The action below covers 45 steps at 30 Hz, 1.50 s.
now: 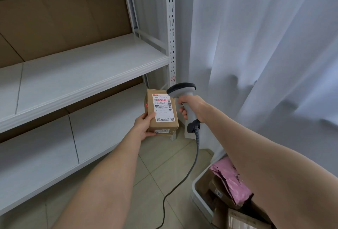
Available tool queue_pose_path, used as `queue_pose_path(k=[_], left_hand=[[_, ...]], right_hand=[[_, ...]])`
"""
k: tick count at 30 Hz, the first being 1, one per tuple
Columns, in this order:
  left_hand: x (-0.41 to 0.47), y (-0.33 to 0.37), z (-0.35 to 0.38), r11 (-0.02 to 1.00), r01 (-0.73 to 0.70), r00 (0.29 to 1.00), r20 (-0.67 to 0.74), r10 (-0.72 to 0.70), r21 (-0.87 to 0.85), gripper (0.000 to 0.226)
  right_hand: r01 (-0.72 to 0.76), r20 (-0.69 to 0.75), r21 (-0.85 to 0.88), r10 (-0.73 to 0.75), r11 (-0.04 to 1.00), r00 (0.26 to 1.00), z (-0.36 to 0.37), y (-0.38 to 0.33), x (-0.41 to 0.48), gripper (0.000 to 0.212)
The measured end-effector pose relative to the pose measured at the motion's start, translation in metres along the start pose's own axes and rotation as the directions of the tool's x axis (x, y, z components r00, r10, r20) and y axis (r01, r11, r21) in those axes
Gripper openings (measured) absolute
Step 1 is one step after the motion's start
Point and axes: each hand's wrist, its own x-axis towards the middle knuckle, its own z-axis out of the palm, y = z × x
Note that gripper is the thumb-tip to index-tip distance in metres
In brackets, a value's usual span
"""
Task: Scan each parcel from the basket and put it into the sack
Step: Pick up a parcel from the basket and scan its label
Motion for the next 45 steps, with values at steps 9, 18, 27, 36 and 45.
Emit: queue_pose_path(k=[9,18,27,36,45], left_hand=[[-0.003,0.001,0.001,1.0,0.017,0.998,-0.052,-0.017,0.015,0.051],[-0.004,0.002,-0.005,0.999,0.03,0.998,-0.046,-0.032,-0.033,0.045],[-0.005,0.002,-0.003,0.998,0.052,0.998,-0.027,-0.053,-0.041,0.045],[-0.003,0.003,0.0,0.998,0.051,0.998,-0.022,-0.051,-0.04,0.043],[0.002,0.001,-0.002,0.999,0.042,0.998,-0.034,-0.043,-0.033,0.043]], right_hand=[[0.014,0.0,-0.04,-0.014,0.999,1.0,0.0,-0.004,-0.006,0.006],[0.03,-0.02,-0.056,-0.032,0.998,0.999,0.001,-0.01,-0.014,0.007],[0.029,-0.021,-0.133,-0.033,0.991,0.999,0.007,-0.013,-0.016,0.008],[0.001,-0.055,-0.137,-0.008,0.991,0.998,0.016,-0.014,-0.017,0.012],[0.012,-0.093,-0.128,-0.024,0.992,0.995,0.021,-0.013,-0.016,0.013]])
